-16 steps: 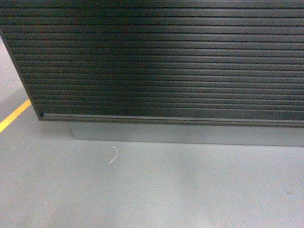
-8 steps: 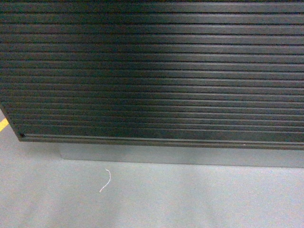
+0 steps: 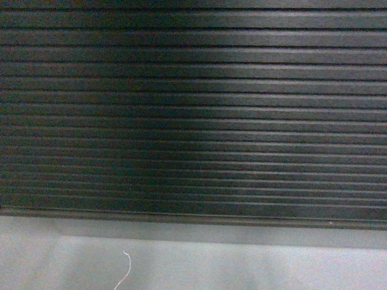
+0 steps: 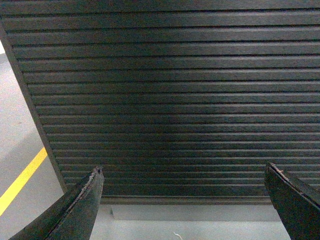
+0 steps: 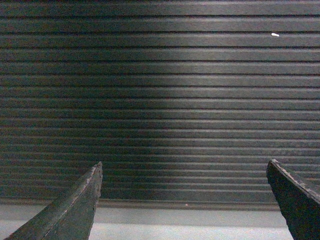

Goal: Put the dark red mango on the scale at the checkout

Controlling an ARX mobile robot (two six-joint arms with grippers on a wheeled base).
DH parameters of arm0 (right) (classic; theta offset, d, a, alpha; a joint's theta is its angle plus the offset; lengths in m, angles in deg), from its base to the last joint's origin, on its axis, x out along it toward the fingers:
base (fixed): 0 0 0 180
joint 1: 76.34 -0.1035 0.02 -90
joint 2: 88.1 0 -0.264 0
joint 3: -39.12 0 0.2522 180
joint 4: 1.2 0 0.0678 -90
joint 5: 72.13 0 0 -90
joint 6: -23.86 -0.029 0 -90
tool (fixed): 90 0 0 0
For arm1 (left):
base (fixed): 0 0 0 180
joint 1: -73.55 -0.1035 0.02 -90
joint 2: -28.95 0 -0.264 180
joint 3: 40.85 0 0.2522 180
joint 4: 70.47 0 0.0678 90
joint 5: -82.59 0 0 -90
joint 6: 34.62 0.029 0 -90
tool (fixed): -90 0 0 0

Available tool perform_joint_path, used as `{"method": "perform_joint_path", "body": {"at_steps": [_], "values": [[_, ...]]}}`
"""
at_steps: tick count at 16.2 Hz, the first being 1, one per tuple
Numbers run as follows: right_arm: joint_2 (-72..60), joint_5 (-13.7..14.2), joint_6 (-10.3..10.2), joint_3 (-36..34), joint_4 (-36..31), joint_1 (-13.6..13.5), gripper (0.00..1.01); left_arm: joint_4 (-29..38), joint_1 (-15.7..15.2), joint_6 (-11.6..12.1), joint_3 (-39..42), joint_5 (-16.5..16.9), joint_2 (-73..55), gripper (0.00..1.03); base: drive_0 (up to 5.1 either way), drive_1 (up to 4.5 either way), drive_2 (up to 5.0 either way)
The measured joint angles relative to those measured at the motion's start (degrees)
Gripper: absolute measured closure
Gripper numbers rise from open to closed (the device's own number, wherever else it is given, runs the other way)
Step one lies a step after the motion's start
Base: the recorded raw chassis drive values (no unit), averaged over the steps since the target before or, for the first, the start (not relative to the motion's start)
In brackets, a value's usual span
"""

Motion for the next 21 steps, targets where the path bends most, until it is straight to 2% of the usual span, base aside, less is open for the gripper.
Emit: {"method": "perform_joint_path", "body": {"at_steps": [4,21], "values": [[0.00,0.00,0.00,0.00,0.04,0.00,0.03,0.02,0.00,0.00,0.00,0.02,0.00,0.05,-0.1,2.53,-2.7],[0.00,0.00,0.00,0.00,-0.04,0.00,0.03,0.22,0.00,0.00,0.00,0.04,0.00,0.05,0.0,0.00,0.0]]}}
